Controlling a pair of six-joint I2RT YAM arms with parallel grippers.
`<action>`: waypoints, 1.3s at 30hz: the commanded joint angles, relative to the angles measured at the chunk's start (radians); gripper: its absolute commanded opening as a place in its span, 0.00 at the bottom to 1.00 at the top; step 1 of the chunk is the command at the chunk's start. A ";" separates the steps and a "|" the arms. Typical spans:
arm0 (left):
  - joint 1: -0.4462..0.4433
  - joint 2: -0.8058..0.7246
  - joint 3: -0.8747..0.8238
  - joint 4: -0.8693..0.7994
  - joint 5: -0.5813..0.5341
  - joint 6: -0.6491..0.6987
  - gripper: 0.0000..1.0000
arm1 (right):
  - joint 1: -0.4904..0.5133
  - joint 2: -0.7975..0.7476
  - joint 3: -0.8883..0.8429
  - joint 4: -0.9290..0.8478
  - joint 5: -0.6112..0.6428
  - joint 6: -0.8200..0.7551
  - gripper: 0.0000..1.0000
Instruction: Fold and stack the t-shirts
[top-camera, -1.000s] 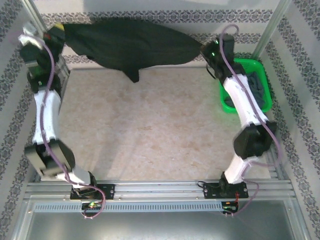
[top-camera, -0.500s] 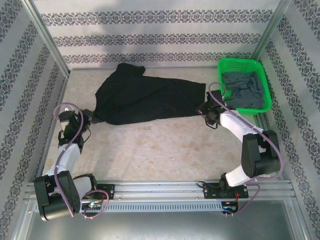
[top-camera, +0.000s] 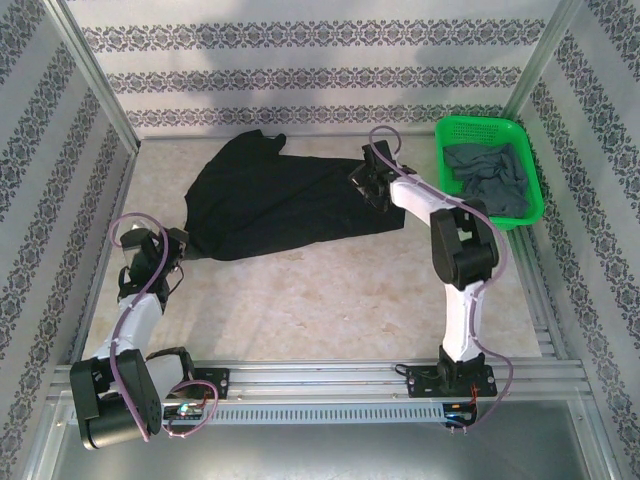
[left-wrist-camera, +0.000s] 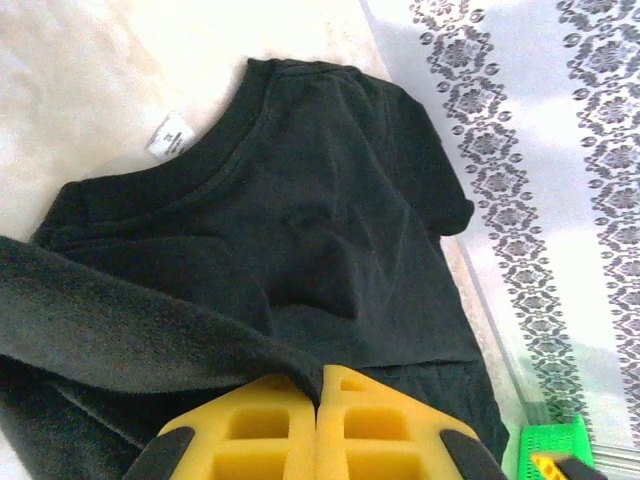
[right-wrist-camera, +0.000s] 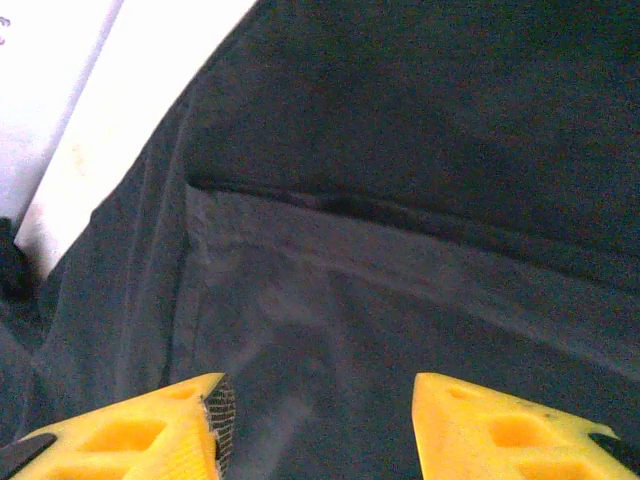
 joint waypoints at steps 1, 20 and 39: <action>-0.009 -0.028 0.032 -0.055 -0.016 0.034 0.01 | -0.006 0.081 0.113 -0.006 0.000 -0.041 0.52; -0.009 -0.007 0.041 -0.036 -0.013 0.023 0.01 | 0.016 0.383 0.515 -0.445 0.014 0.025 0.47; -0.009 -0.045 -0.012 -0.079 -0.043 -0.006 0.00 | -0.048 -0.089 0.106 -0.385 0.024 -0.152 0.00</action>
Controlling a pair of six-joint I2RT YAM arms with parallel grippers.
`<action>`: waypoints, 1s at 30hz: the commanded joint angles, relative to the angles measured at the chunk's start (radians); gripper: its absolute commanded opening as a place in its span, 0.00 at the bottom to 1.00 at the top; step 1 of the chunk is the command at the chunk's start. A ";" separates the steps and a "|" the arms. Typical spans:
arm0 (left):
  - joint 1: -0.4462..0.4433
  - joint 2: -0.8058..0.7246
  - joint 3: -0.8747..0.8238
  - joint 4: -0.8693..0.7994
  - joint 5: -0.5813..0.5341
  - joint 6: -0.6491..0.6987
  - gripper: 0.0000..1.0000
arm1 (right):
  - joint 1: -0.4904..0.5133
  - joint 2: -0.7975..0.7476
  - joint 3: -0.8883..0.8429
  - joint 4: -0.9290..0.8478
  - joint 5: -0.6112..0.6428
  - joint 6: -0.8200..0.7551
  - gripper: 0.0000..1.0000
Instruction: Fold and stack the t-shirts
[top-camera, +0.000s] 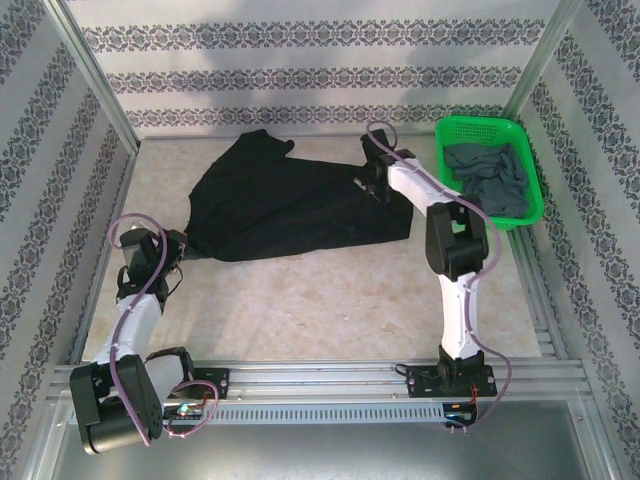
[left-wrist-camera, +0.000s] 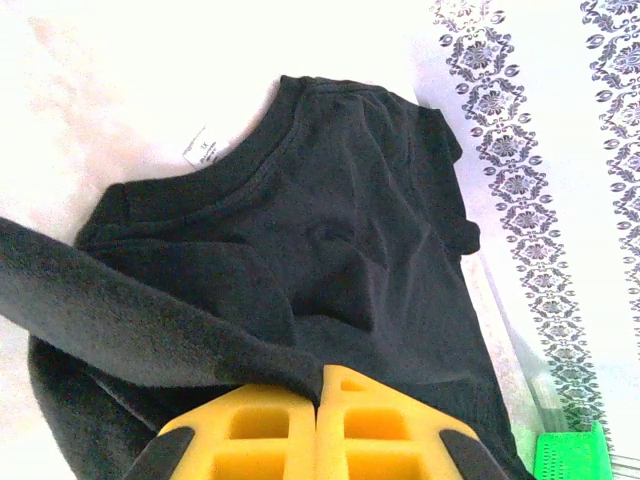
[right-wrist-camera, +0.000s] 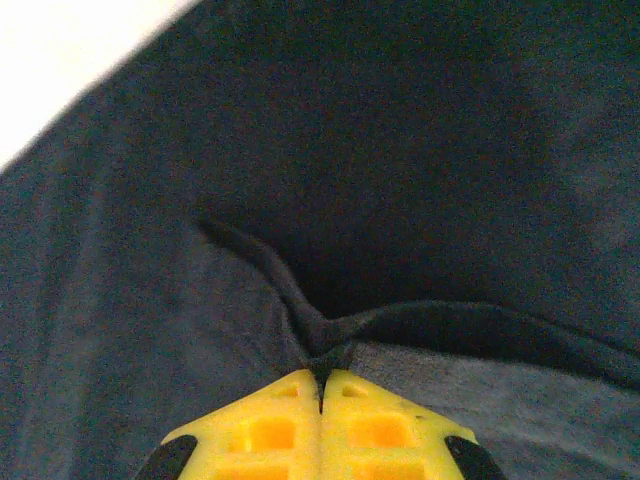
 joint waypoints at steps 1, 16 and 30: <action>-0.010 -0.021 -0.032 -0.011 -0.015 -0.022 0.00 | -0.027 -0.133 -0.122 -0.014 -0.013 -0.038 0.00; -0.016 -0.102 -0.098 -0.077 -0.002 -0.033 0.00 | 0.006 -0.570 -0.827 -0.017 -0.026 0.030 0.00; -0.016 -0.141 -0.117 -0.113 -0.021 -0.035 0.00 | -0.004 -0.493 -0.627 -0.030 0.004 0.246 0.39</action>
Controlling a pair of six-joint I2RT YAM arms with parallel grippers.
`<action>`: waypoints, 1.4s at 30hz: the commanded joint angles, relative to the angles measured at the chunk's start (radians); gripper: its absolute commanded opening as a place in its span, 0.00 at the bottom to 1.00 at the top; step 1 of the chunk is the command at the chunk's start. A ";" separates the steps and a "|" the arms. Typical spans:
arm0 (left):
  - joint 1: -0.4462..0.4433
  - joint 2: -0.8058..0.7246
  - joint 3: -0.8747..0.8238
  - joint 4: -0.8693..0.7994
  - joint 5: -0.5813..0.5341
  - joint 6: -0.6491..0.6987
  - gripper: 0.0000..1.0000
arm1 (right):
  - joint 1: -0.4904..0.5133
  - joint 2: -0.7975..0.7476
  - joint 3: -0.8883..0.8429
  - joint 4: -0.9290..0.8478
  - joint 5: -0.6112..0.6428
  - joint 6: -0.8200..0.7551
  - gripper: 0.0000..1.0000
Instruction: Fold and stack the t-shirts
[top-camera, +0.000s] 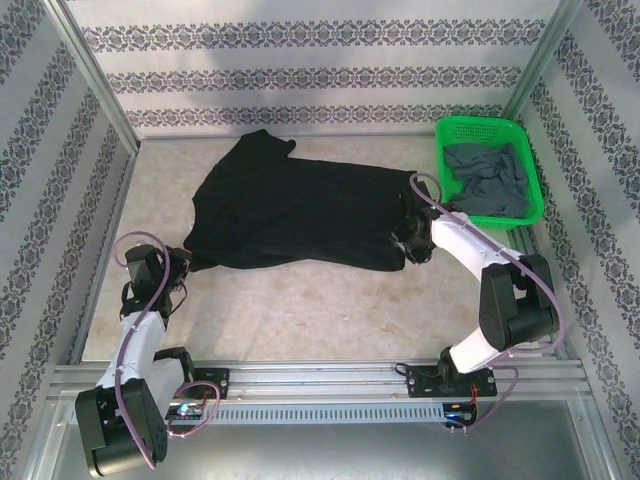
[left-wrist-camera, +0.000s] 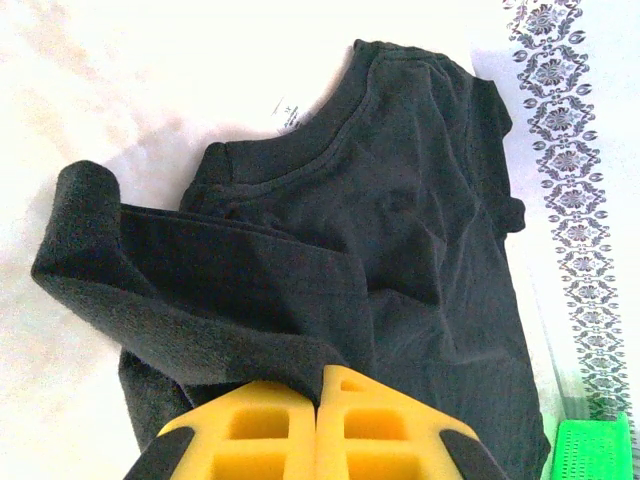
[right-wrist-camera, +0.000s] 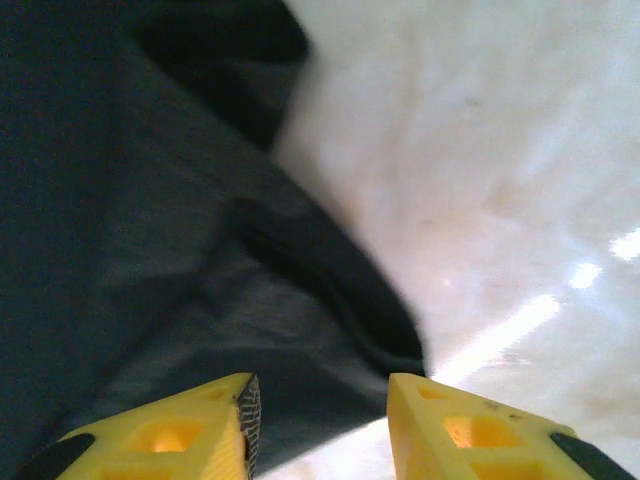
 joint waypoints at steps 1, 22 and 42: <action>-0.009 -0.015 -0.006 -0.024 -0.019 -0.012 0.00 | 0.027 0.092 0.095 0.003 0.022 0.170 0.38; -0.010 -0.014 -0.006 0.010 -0.020 -0.015 0.00 | -0.008 0.325 0.234 -0.162 -0.055 0.555 0.45; -0.011 -0.016 -0.004 0.018 -0.018 -0.017 0.00 | -0.016 0.290 0.239 -0.125 -0.032 0.536 0.10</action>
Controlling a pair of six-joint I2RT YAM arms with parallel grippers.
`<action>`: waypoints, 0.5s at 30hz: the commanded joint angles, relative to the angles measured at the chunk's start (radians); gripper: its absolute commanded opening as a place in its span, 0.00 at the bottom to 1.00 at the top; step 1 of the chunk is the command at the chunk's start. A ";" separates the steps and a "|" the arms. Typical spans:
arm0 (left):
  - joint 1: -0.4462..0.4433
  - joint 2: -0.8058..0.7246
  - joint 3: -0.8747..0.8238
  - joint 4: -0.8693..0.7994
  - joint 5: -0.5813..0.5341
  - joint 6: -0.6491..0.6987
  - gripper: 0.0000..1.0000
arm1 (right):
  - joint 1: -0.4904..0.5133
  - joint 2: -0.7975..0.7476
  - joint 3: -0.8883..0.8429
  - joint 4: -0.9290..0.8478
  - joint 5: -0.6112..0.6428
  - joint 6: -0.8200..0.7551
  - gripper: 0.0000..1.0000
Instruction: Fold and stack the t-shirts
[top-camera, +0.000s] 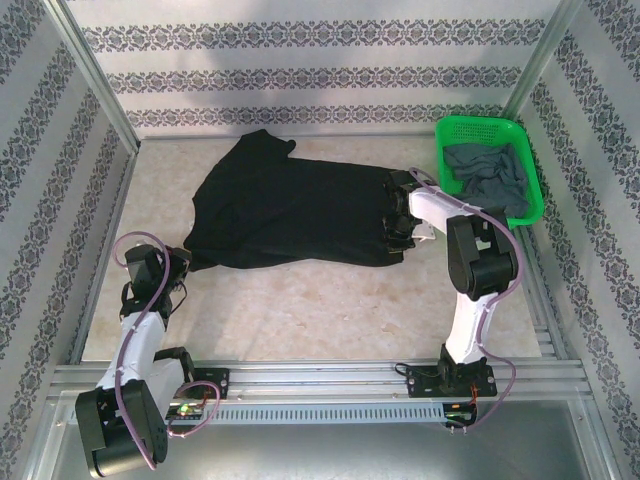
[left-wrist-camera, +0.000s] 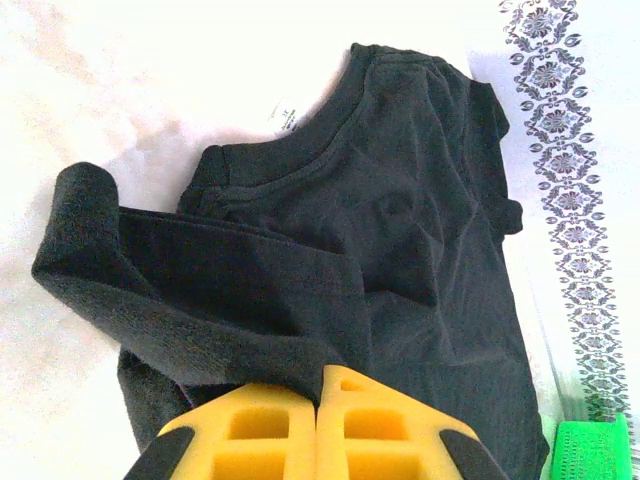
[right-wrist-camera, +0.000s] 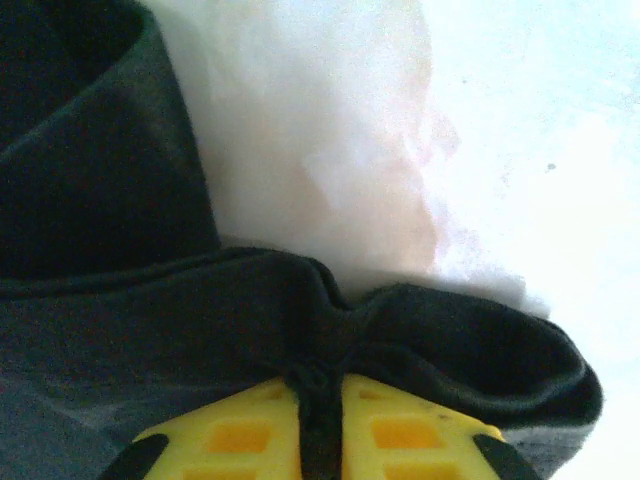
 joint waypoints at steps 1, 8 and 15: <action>-0.011 -0.009 -0.002 0.021 -0.016 -0.017 0.00 | 0.004 -0.084 -0.006 -0.028 0.055 -0.027 0.09; -0.011 -0.003 -0.001 0.033 -0.016 -0.023 0.00 | 0.002 -0.204 -0.064 -0.039 0.035 -0.060 0.10; -0.011 -0.008 0.000 0.022 -0.007 -0.022 0.00 | 0.011 -0.356 -0.158 -0.057 0.016 -0.149 0.07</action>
